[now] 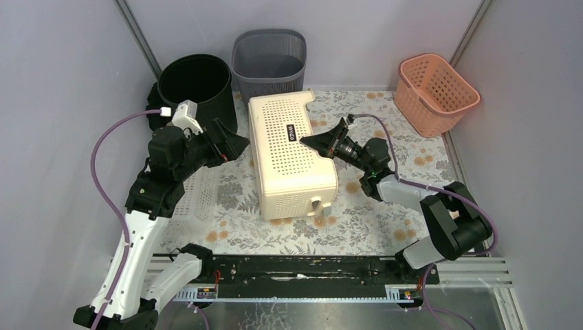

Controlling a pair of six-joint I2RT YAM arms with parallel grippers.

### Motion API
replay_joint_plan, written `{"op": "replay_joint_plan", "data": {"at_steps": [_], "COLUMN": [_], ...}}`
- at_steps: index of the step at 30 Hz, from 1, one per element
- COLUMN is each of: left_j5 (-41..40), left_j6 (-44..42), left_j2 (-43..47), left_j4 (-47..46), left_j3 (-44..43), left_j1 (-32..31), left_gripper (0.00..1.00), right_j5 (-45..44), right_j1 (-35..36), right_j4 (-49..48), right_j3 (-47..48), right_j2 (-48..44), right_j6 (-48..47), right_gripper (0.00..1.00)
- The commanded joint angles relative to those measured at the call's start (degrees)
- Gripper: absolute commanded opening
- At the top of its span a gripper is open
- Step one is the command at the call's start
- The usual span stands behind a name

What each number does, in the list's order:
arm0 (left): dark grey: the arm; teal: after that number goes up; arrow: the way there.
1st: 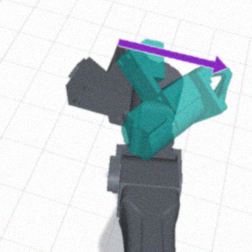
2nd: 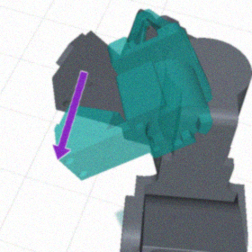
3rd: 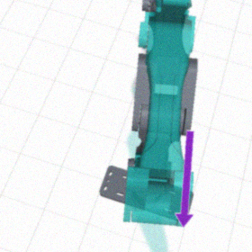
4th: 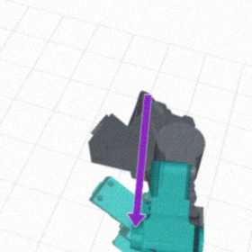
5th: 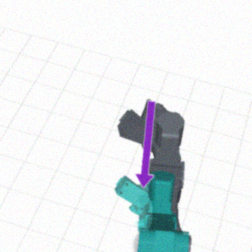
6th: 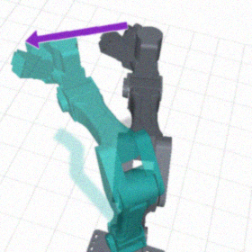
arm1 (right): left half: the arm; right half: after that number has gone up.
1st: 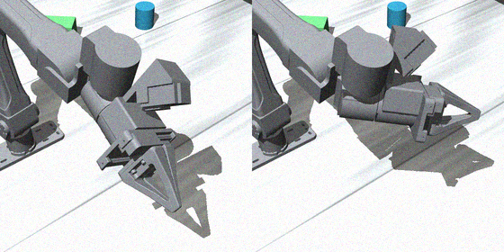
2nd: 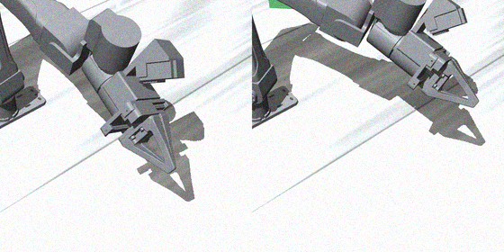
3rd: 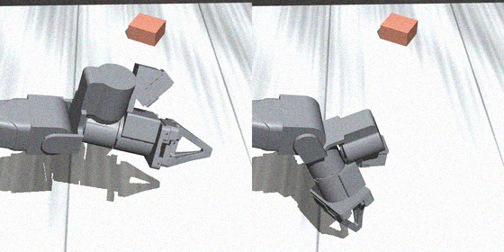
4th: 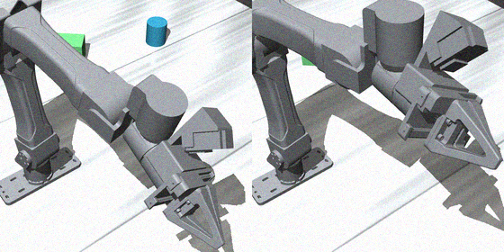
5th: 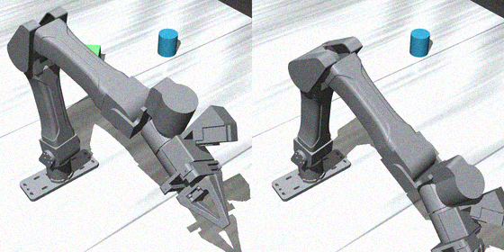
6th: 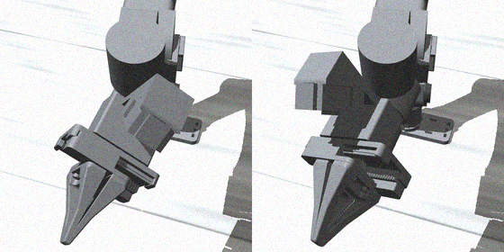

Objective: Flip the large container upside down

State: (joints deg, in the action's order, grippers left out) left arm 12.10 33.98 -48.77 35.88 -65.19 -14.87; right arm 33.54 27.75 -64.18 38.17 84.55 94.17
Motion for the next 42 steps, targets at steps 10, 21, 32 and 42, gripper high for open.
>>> {"op": "replay_joint_plan", "data": {"at_steps": [10, 21, 32, 42], "left_j5": [-2.2, 2.3, 5.9, 7.0], "left_j6": [-0.4, 0.6, 0.8, 1.6], "left_j2": [-0.3, -2.9, -6.2, -10.3], "left_j4": [0.6, -5.0, -9.6, -15.5], "left_j3": [-2.1, 4.5, 9.4, 14.2], "left_j1": [0.6, 0.6, 0.6, -0.2], "left_gripper": [1.0, 1.0, 1.0, 1.0], "right_j5": [-9.4, -7.6, 6.5, 8.7], "right_j1": [8.2, 3.2, -11.0, -15.0], "right_j4": [-32.6, -33.5, -31.6, -9.3], "right_j3": [9.5, -15.6, -28.0, -29.9], "right_j2": [9.3, 10.3, 9.8, 7.4], "right_j6": [11.3, 1.6, -3.1, -16.8], "right_gripper": [0.0, 0.01, 0.43, 0.49]}}
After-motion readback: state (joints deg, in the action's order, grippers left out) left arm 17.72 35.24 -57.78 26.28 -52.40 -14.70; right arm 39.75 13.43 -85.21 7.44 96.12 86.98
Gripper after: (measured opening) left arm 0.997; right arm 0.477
